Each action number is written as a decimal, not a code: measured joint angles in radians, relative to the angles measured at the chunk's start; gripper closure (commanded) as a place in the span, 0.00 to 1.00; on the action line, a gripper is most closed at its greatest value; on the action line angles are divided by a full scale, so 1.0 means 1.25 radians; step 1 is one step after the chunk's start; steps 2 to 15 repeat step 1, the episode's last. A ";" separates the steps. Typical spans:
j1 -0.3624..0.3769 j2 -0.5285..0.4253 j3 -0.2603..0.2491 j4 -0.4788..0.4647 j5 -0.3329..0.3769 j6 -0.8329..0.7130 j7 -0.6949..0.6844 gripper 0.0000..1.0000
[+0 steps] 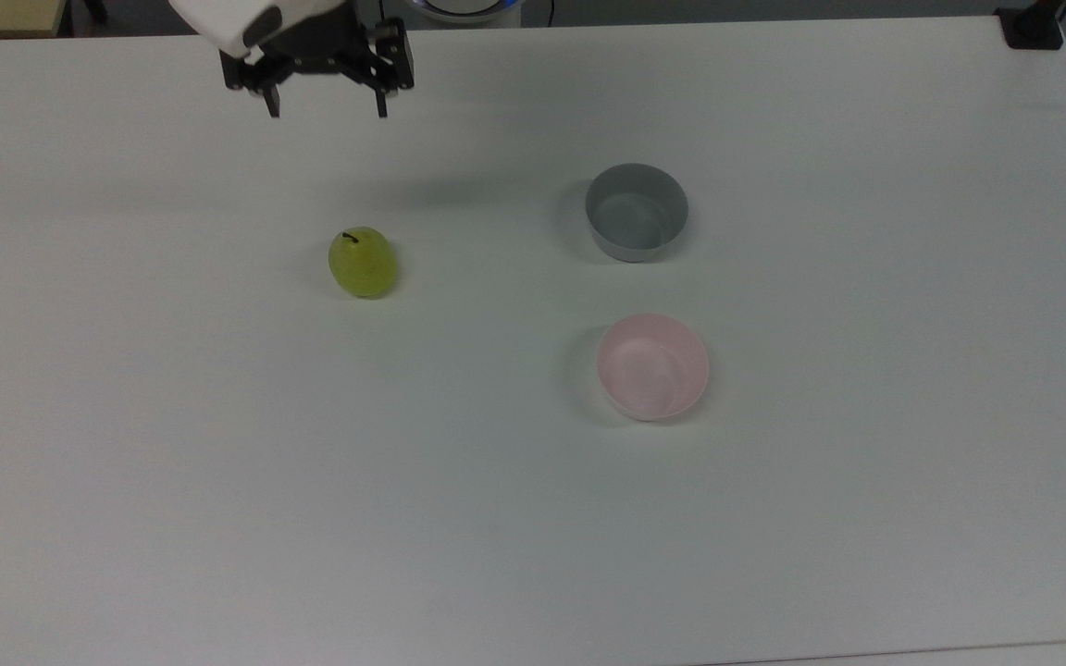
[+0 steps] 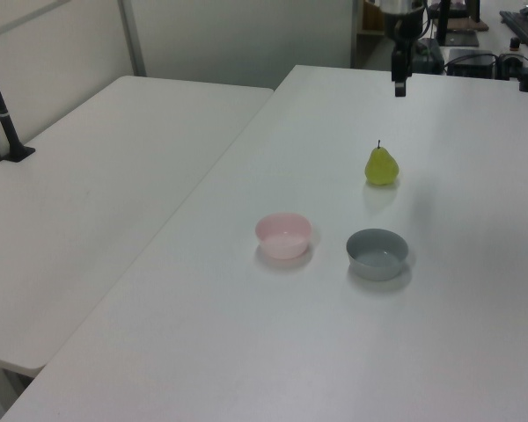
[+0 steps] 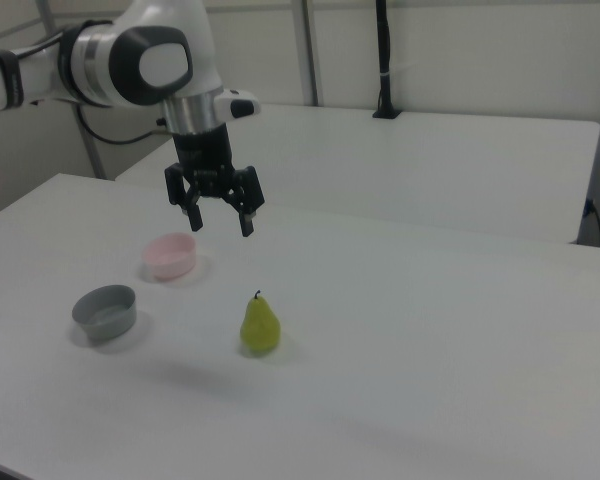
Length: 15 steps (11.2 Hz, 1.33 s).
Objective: Pick up a pear from the bowl
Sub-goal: 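Open the gripper, release the pear, and raise the arm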
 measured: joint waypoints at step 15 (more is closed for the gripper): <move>-0.008 -0.010 0.000 0.009 0.001 -0.023 0.001 0.00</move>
